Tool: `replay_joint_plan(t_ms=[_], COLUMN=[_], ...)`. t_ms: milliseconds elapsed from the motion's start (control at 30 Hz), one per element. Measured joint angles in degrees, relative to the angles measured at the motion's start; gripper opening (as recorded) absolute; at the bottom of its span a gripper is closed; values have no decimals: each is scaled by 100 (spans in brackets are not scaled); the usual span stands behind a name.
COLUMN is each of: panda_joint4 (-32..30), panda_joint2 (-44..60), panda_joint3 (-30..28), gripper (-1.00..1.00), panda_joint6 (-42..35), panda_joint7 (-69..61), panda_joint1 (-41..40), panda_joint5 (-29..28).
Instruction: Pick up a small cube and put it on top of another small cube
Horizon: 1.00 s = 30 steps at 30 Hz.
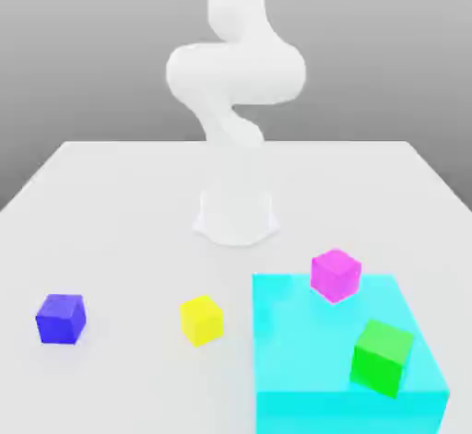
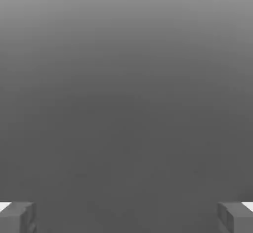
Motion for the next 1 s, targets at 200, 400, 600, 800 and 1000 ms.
replay_joint_plan(t_ms=[200, 400, 600, 800, 1000], panda_joint4=[-517, -1020, -1518, -1881, -1670], panda_joint2=[1259, 2502, 3775, 4945, 5891], panda_joint3=[-975, -1836, -2482, -2538, -1492], gripper=[0, 0, 0, 0, 0], panda_joint6=[666, 1312, 1946, 2596, 3244], panda_joint7=[-1059, -2196, -3399, -4429, -5362], panda_joint1=[51, -15, -357, -924, -1743], panda_joint5=[178, 499, 917, 1317, 2497])
